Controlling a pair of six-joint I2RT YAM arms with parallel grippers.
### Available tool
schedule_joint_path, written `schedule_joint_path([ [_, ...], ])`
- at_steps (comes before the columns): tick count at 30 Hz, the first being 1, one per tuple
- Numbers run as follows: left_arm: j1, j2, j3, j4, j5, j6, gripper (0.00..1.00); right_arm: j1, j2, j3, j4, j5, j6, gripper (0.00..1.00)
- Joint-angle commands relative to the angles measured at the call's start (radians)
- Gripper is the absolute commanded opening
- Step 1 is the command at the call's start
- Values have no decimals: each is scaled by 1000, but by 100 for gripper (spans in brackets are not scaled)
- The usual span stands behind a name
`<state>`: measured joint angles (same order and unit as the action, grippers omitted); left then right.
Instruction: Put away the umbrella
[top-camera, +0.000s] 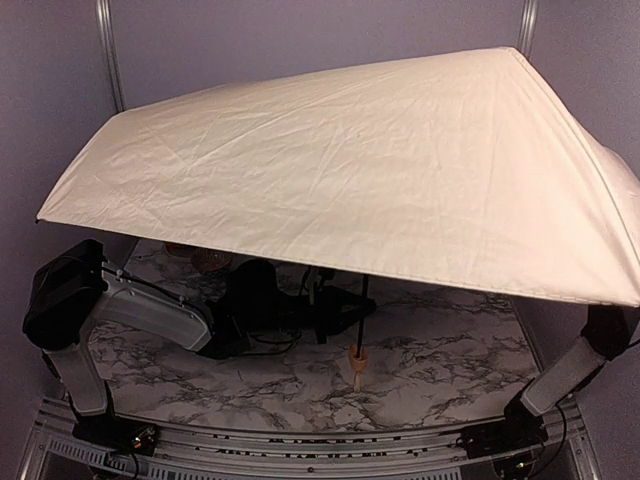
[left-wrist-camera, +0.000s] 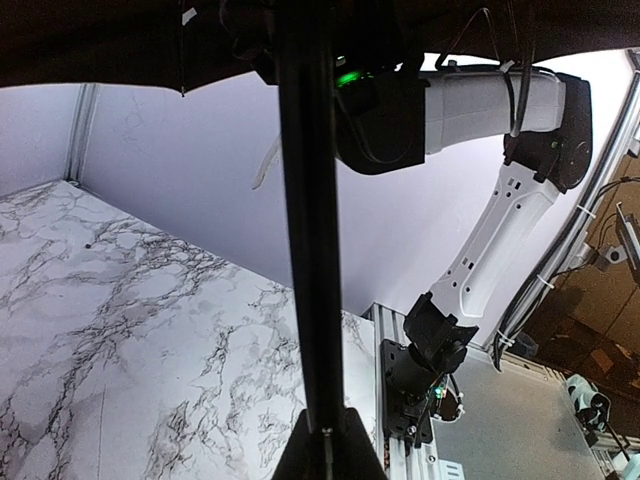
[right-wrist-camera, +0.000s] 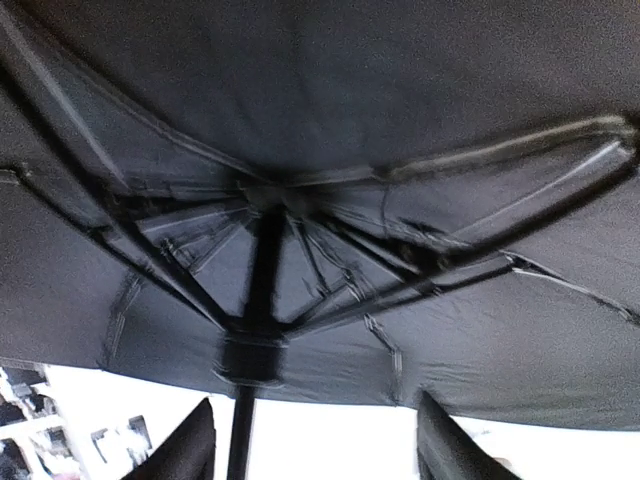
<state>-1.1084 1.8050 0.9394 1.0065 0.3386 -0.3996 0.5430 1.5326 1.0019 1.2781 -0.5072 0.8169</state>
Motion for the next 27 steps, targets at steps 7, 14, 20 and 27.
schedule_joint_path([
  [7,-5,-27,45,26,5,38,0,34,-6,79,-42,-23,-27,96],
  [14,-5,-23,59,15,10,44,0,36,59,115,16,-20,42,68],
  [20,-5,-22,61,15,16,46,0,37,74,110,68,-5,72,50],
  [27,-5,-18,62,15,19,44,0,38,65,118,51,2,47,56],
])
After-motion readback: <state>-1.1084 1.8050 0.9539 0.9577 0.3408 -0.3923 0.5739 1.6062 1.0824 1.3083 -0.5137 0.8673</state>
